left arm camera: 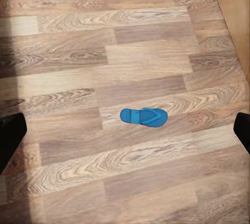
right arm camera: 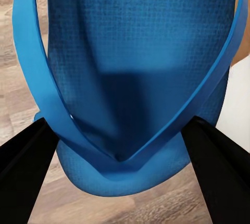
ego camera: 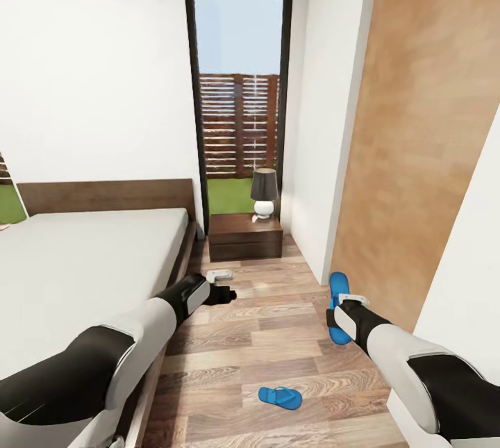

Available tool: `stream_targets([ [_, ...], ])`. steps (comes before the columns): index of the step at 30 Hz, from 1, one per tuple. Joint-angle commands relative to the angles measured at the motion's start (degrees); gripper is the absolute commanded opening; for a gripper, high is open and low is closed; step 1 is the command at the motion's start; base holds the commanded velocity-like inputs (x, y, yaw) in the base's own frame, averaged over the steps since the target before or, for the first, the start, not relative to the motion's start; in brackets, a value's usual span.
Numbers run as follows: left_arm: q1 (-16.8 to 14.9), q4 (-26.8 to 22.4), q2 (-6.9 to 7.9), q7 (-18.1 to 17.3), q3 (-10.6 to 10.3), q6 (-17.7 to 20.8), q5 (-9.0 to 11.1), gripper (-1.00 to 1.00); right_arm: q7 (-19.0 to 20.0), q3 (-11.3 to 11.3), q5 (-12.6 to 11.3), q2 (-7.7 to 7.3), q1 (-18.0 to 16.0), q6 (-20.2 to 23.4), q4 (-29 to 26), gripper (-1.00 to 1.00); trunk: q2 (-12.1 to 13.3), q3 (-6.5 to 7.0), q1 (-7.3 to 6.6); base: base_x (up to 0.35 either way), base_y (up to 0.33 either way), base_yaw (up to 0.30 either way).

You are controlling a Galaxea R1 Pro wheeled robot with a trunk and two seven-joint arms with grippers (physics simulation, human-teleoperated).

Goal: In the bedroom, move the book from the bed onto either nightstand, and place the two sandals side by side next to the bed.

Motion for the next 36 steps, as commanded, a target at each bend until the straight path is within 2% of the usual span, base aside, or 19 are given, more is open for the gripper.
stream_targets([
  [1,-0.03,-1.95,0.00,0.29,-0.48,2.95,0.50,1.00,-0.27,0.47,-0.55,0.24,-0.02,0.63,-0.69,-1.00,-0.04,-0.15,0.00,0.000,0.000,0.053],
  [4,-0.02,-4.66,0.00,0.41,-0.47,6.78,0.54,1.00,-0.29,0.43,-0.55,0.70,-0.05,2.61,-2.75,-1.00,-0.04,-0.40,0.00,0.000,0.000,0.048],
  [6,-0.05,-5.57,0.00,0.47,-0.47,7.86,0.61,1.00,-0.26,0.42,-0.55,0.85,-0.06,4.51,-4.35,-1.00,-0.04,-0.57,0.00,0.000,0.000,0.026],
  [7,-0.08,-6.85,0.00,0.59,-0.45,9.08,0.75,1.00,-0.09,0.39,-0.57,1.09,-0.07,9.44,-8.42,-1.00,-0.04,-0.66,0.00,0.000,0.000,0.010],
  [9,-0.09,-7.37,0.00,0.62,-0.43,9.43,0.93,1.00,0.06,0.37,-0.59,1.15,-0.11,11.96,-10.54,-1.00,-0.04,-0.84,0.00,0.000,0.000,0.007],
  [11,-0.10,-7.94,0.00,0.65,-0.32,9.79,2.35,1.00,0.21,0.34,-0.67,1.22,-0.17,15.91,-13.96,-1.00,-0.04,-1.02,0.00,0.000,0.000,0.003],
  [13,-0.10,-8.05,0.00,0.67,-0.26,9.87,3.85,1.00,0.25,0.30,-0.69,1.23,-0.22,17.11,-15.00,-1.00,-0.04,-1.20,0.00,0.000,0.000,0.002],
  [14,-0.10,-7.90,0.00,1.20,-0.15,9.91,8.74,1.00,0.29,0.26,-0.74,1.25,-0.42,18.44,-16.14,-1.00,-0.04,-1.29,0.00,0.000,0.000,0.000],
  [15,-0.10,-7.87,0.00,1.60,-0.11,9.88,10.33,1.00,0.29,0.25,-0.76,1.25,-0.49,18.64,-16.30,-1.00,-0.04,-1.38,0.00,0.000,0.000,0.000],
  [16,-0.10,-7.83,0.00,2.97,0.00,9.80,13.89,1.00,0.30,0.24,-0.79,1.32,-0.63,18.94,-16.53,-1.00,-0.04,-1.47,0.00,0.000,0.000,0.000],
  [20,-0.10,-7.67,0.00,8.00,0.23,9.38,22.21,1.00,0.29,0.24,-0.86,1.86,-1.06,19.28,-16.77,-1.00,-0.04,-1.83,0.00,0.000,0.000,0.000],
  [21,-0.10,-7.42,0.00,11.43,0.30,8.64,26.87,1.00,0.27,0.22,-0.87,2.27,-1.36,19.38,-16.83,-1.00,-0.04,-1.92,0.00,0.000,0.000,0.000],
  [22,-0.10,-5.79,0.00,19.50,0.36,4.52,36.88,1.00,0.17,0.16,-0.89,2.91,-2.06,19.47,-16.89,-1.00,-0.04,-2.01,0.00,0.000,0.000,0.000],
  [26,-0.10,-3.60,0.00,26.93,0.39,-2.38,46.67,1.00,0.08,0.06,-0.89,3.38,-2.54,19.50,-16.92,-1.00,-0.04,-2.37,0.00,0.000,0.000,0.000],
  [28,-0.08,-2.88,0.00,29.33,0.38,-5.65,50.57,1.00,0.04,0.03,-0.90,3.50,-2.84,19.51,-16.92,-1.00,-0.04,-2.55,0.00,0.000,0.000,0.000],
  [29,-0.09,-1.67,0.00,31.47,0.35,-9.10,54.27,1.00,0.00,0.00,-0.91,3.73,-3.53,19.51,-16.93,-1.00,-0.04,-2.64,0.00,0.000,0.000,0.000],
  [31,-0.08,0.14,0.00,32.61,0.34,-11.03,56.26,1.00,-0.02,-0.02,-0.94,4.06,-4.14,19.51,-16.93,-1.00,-0.04,-2.83,0.00,0.000,0.000,0.000],
  [36,-0.08,2.79,0.00,33.67,0.32,-13.88,57.88,1.00,-0.03,-0.07,-0.97,4.44,-4.64,19.52,-16.93,-1.00,-0.04,-3.28,0.00,0.000,0.000,0.000],
])
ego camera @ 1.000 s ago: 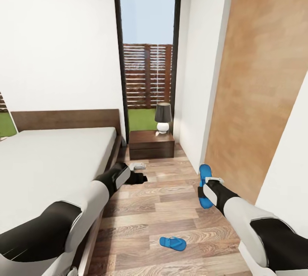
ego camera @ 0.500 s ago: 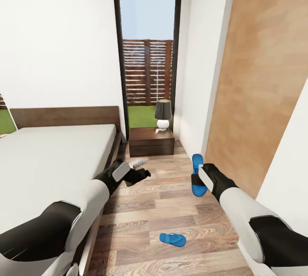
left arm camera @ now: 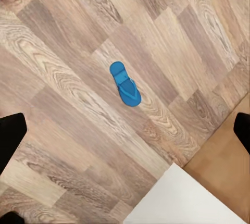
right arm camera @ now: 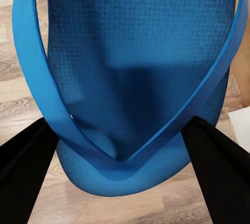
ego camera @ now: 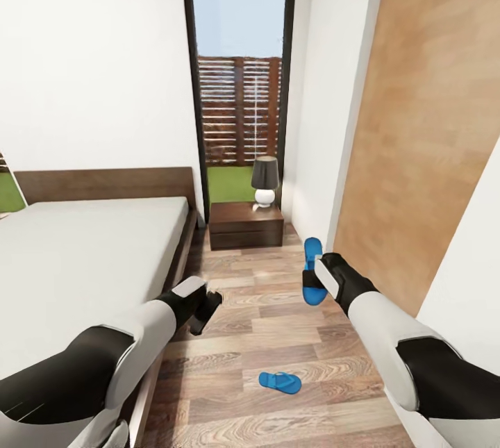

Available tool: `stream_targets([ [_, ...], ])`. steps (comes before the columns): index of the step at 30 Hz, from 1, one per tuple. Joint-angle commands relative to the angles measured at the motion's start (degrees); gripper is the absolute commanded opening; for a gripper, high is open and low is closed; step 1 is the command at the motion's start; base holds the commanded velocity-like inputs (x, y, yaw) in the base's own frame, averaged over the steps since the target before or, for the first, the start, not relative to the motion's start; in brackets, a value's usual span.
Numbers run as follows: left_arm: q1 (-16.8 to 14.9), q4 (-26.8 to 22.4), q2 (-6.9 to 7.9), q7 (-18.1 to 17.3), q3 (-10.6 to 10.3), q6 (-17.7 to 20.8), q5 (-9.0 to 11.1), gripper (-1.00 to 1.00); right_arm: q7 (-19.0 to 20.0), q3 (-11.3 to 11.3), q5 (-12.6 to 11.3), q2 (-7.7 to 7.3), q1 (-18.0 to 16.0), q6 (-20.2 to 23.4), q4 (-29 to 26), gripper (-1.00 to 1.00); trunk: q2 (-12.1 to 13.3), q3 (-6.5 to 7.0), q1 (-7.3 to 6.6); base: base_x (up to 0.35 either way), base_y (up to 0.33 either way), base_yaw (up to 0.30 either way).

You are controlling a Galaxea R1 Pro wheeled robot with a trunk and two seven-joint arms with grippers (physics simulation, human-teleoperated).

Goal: In the bedroom, move the book from the bed onto either nightstand, and place the two sandals side by side next to the bed.

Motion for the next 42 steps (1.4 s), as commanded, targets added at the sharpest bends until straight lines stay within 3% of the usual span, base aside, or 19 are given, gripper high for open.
stream_targets([
  [1,-0.04,0.15,0.00,0.49,-0.41,-0.43,0.27,1.00,-0.46,0.45,-0.52,0.04,-0.08,0.23,-0.07,-1.00,-0.04,-0.16,0.00,0.000,0.000,0.000],
  [8,-0.03,0.64,0.00,4.94,-0.40,-5.25,0.79,1.00,-0.70,0.43,-0.46,0.91,-0.19,0.24,-0.07,-1.00,-0.04,-0.81,0.00,0.000,0.000,0.000],
  [17,-0.02,-0.35,0.00,8.00,-0.41,-6.98,1.08,1.00,-3.83,0.36,-0.58,1.43,-0.22,0.15,-0.07,-1.00,-0.04,-1.63,0.00,0.000,0.000,0.000],
  [18,-0.04,-3.13,0.00,8.53,-0.41,-7.05,1.26,1.00,-4.87,0.00,-1.02,1.73,-0.22,0.11,-0.07,-1.00,-0.04,-1.73,0.00,0.000,0.000,0.000],
  [24,-0.04,-8.92,0.00,9.97,-0.41,-6.70,1.82,1.00,-5.52,-0.33,-2.50,2.13,-0.22,0.07,-0.07,-1.00,-0.04,-2.28,0.00,0.000,0.000,0.000],
  [28,-0.03,-12.68,0.00,10.49,-0.41,-4.46,5.74,1.00,-5.69,-0.45,-3.49,2.21,-0.22,0.06,-0.07,-1.00,-0.04,-2.65,0.00,0.000,0.000,0.000],
  [30,-0.04,-13.50,0.00,10.48,-0.46,-3.00,9.47,1.00,-5.72,-0.47,-3.67,2.22,-0.22,0.06,-0.07,-1.00,-0.04,-2.83,0.00,0.000,0.000,0.000],
  [33,-0.05,-13.81,0.00,10.34,-0.45,-2.32,12.19,1.00,-5.73,-0.48,-3.74,2.23,-0.22,0.06,-0.07,-1.00,-0.04,-3.11,0.00,0.000,-0.014,0.000],
  [36,-0.05,-13.96,0.00,10.24,-0.42,-1.91,13.83,1.00,-5.74,-0.40,-3.77,2.29,-0.22,0.06,-0.07,-1.00,-0.04,-3.38,0.00,0.000,-0.172,0.000],
  [42,-0.03,-13.78,0.00,10.21,-0.41,-1.99,14.21,1.00,-5.74,-0.32,-3.78,2.39,-0.22,0.06,-0.06,-1.00,-0.04,-3.68,0.00,0.000,-0.134,0.000],
])
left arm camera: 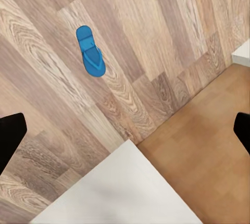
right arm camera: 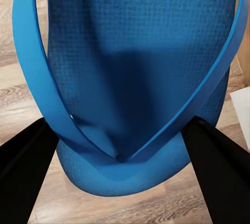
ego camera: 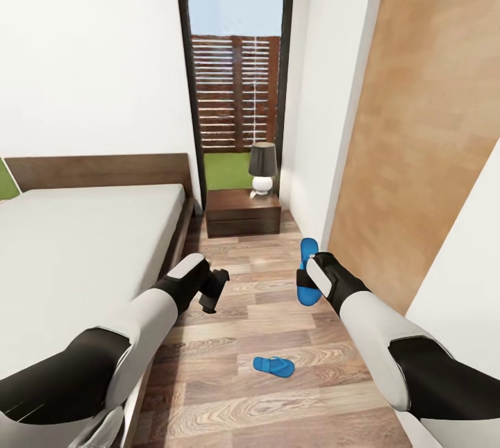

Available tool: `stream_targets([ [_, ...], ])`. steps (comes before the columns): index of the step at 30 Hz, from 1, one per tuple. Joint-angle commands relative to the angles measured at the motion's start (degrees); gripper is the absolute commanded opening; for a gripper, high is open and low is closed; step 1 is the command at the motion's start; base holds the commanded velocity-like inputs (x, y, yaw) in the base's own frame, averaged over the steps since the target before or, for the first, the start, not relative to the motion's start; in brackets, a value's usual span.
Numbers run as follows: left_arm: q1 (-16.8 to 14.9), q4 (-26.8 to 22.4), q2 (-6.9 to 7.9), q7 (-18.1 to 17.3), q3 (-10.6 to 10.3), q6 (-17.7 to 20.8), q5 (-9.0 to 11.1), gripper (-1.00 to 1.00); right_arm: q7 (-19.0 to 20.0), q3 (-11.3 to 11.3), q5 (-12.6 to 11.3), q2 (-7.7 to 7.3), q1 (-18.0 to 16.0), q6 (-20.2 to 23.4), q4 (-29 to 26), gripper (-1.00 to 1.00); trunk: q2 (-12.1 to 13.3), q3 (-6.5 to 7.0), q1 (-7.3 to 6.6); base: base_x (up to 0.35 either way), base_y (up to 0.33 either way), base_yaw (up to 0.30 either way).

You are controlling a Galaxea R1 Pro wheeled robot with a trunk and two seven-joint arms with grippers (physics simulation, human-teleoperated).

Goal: In the bedroom, move the book from the bed onto either nightstand, and place the two sandals side by side next to the bed.

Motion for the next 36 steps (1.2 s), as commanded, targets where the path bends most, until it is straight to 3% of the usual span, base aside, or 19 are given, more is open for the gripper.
stream_targets([
  [1,-0.05,0.00,0.00,0.27,-0.09,0.39,-0.25,1.00,-0.46,0.47,-0.60,-0.04,-0.03,0.22,-0.09,-1.00,-0.04,-0.07,0.00,0.000,-0.026,0.000],
  [13,-0.06,0.05,0.00,0.20,-0.15,0.29,-0.23,1.00,-0.46,0.60,-0.60,0.99,-0.03,0.22,-0.06,-1.00,-0.04,-0.11,0.00,0.000,-0.022,0.000],
  [22,-0.05,0.05,0.00,-0.09,-0.18,0.33,-0.22,1.00,-0.46,0.72,-0.54,1.54,-0.03,0.14,-0.01,-1.00,-0.04,-0.11,0.00,0.022,-0.321,0.000],
  [36,-0.06,-0.01,0.00,-0.17,-0.23,0.43,-0.22,1.00,-0.46,0.74,-0.49,1.81,-0.03,0.13,-0.01,-1.00,-0.04,-0.32,0.00,0.004,-0.018,0.000],
])
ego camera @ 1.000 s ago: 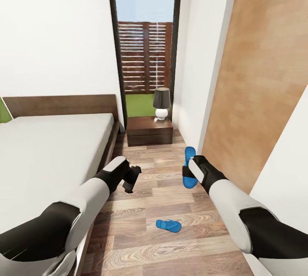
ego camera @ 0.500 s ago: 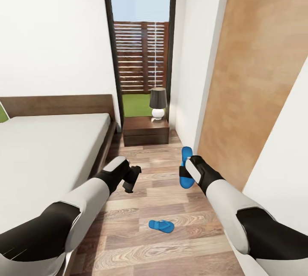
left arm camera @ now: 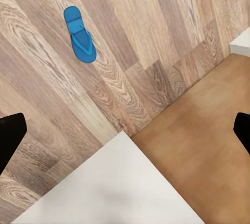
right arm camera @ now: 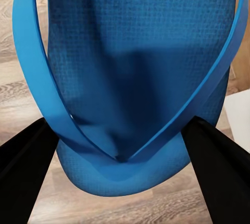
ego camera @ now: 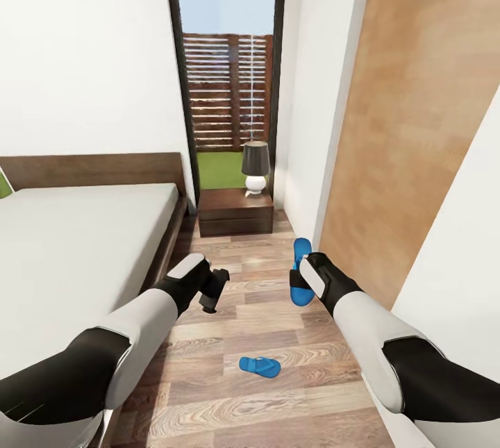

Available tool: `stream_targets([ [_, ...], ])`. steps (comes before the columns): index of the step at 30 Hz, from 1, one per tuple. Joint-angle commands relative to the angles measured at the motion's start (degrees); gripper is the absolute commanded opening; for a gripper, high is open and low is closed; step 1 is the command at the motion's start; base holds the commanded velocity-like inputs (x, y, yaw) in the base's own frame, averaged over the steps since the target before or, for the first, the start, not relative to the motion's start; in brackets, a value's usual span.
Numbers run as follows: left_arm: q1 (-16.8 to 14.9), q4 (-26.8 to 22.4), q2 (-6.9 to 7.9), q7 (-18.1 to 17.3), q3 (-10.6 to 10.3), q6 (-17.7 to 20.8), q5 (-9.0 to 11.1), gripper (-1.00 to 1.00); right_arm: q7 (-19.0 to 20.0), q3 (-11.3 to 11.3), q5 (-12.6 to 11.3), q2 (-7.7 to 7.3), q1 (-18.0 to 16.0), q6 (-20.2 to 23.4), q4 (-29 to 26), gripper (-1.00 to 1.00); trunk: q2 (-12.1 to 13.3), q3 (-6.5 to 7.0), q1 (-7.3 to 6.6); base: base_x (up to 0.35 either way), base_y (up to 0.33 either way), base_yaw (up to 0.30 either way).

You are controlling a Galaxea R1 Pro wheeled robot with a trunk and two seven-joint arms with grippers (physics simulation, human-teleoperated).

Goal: In the bedroom, move the book from the bed onto either nightstand, and place the two sandals side by side next to the bed.

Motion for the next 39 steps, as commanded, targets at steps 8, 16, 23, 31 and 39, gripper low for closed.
stream_targets([
  [8,-0.02,-0.31,0.00,0.31,-0.15,0.65,-0.30,1.00,-0.47,0.45,-0.61,-0.04,-0.04,0.22,-0.08,-1.00,-0.04,-0.75,0.00,0.000,0.000,0.000],
  [16,-0.03,-1.54,0.00,0.40,-0.18,0.83,-0.30,1.00,-0.47,0.45,-0.62,-0.04,-0.03,0.22,-0.08,-1.00,-0.04,-1.49,0.00,0.000,0.000,0.000],
  [23,-0.04,-3.98,0.00,0.88,-0.19,0.94,-0.20,1.00,-0.52,0.45,-0.62,-0.04,-0.04,0.22,-0.08,-1.00,-1.64,-2.85,0.88,0.000,0.000,0.000],
  [31,-0.04,-10.72,0.00,8.65,-0.14,2.22,3.26,1.00,-0.55,0.45,-0.70,-0.04,-0.03,0.28,-0.08,-1.00,-4.85,-5.03,2.63,0.000,0.000,0.000],
  [39,-0.04,-7.88,0.00,8.92,-0.34,2.31,8.24,1.00,-0.56,0.45,-0.69,-0.04,0.01,0.38,-0.07,-1.00,-8.06,-7.20,4.39,0.000,0.000,0.000],
])
